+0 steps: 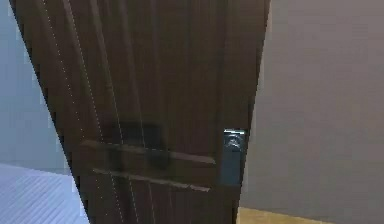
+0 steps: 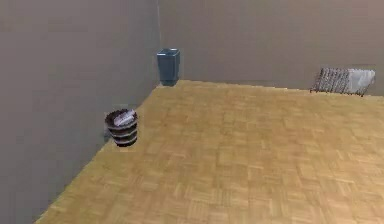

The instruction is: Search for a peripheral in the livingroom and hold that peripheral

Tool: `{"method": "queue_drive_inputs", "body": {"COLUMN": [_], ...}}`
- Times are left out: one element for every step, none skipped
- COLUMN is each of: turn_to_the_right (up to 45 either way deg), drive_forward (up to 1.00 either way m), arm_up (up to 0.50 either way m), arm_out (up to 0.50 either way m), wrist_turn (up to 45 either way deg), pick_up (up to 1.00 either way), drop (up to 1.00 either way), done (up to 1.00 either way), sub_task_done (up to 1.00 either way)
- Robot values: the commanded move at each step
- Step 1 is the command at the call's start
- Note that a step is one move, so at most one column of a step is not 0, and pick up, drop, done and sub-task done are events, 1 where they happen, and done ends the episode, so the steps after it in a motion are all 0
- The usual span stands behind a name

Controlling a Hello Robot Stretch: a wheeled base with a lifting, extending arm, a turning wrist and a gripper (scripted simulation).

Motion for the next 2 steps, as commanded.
{"method": "queue_drive_inputs", "body": {"turn_to_the_right": [-42.0, 0.0], "drive_forward": [0.00, 0.05], "arm_up": [0.00, 0.00], "arm_out": [0.00, 0.00], "wrist_turn": [0.0, 0.0], "pick_up": [0.00, 0.00], "drop": [0.00, 0.00], "done": [0.00, 0.00], "sub_task_done": [0.00, 0.00]}}
